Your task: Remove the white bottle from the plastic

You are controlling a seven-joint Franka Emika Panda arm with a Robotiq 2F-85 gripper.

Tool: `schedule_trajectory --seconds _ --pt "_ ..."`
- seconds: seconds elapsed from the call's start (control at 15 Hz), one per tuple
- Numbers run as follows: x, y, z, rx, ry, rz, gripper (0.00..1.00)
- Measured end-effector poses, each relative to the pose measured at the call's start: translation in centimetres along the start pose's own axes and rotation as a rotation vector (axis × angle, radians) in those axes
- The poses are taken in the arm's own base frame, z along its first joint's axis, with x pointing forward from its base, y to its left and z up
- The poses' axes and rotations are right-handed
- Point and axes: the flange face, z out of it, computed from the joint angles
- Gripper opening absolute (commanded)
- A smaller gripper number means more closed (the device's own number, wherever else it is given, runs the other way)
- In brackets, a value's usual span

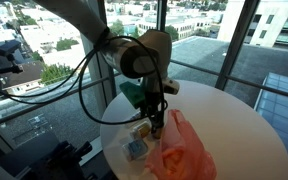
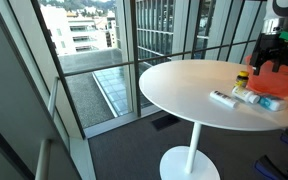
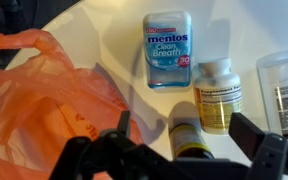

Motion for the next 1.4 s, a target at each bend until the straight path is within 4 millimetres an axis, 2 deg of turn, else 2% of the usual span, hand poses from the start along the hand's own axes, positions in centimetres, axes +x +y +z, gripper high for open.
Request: schedule_trajectory --seconds 0.4,0.8,1.07,1.4 --pt "-0.7 2.4 -7.7 0.023 0.032 0.051 1.00" --pt "-3.4 3.4 -14.1 0.072 0.059 -0.063 1.00" --pt "-4.7 3.8 -16.5 0.081 0.071 -0.081 1.00" --pt "-4.7 3.7 -16.2 0.080 0.064 -0.082 1.00"
